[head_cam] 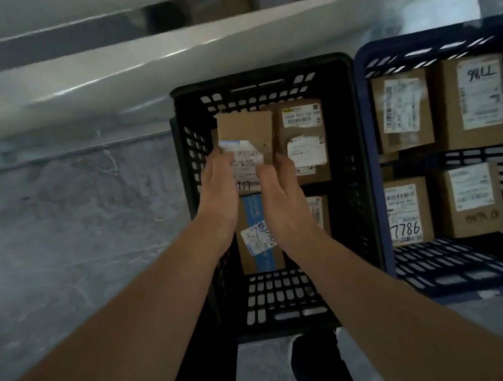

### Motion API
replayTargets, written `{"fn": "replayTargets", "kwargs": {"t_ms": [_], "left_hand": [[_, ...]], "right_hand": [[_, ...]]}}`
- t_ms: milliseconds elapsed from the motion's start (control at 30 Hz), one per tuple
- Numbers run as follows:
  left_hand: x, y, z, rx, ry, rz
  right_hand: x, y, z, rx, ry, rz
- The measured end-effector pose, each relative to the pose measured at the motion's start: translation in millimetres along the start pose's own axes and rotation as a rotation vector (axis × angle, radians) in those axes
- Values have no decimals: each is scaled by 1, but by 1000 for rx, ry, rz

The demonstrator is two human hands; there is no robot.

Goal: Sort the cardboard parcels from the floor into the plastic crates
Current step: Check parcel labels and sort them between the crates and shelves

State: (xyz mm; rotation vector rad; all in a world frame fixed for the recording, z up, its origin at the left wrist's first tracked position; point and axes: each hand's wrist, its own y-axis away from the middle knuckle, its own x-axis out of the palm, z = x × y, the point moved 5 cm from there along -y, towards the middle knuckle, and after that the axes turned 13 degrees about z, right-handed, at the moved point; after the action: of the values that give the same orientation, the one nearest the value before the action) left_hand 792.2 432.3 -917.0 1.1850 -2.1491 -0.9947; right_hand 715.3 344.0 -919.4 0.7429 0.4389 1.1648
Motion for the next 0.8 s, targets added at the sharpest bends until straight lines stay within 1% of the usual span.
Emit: {"fn": "replayTargets", "kwargs": {"t_ms": [200, 433, 600, 700, 800], "left_hand": [[-16, -45, 26, -67, 65, -43], [-19, -70, 35, -104, 113, -8], [-21, -72, 34, -83, 97, -4], [-22, -61, 27, -69, 85, 36], [-26, -43, 11, -54, 85, 63]], "right_hand": [[20, -39, -27, 13, -7, -73], [16, -73, -42, -10, -15, -62], [20, -69, -42, -8, -46, -69], [21, -53, -34, -1, -53, -145], [28, -33, -15, -7, -112, -196]]}}
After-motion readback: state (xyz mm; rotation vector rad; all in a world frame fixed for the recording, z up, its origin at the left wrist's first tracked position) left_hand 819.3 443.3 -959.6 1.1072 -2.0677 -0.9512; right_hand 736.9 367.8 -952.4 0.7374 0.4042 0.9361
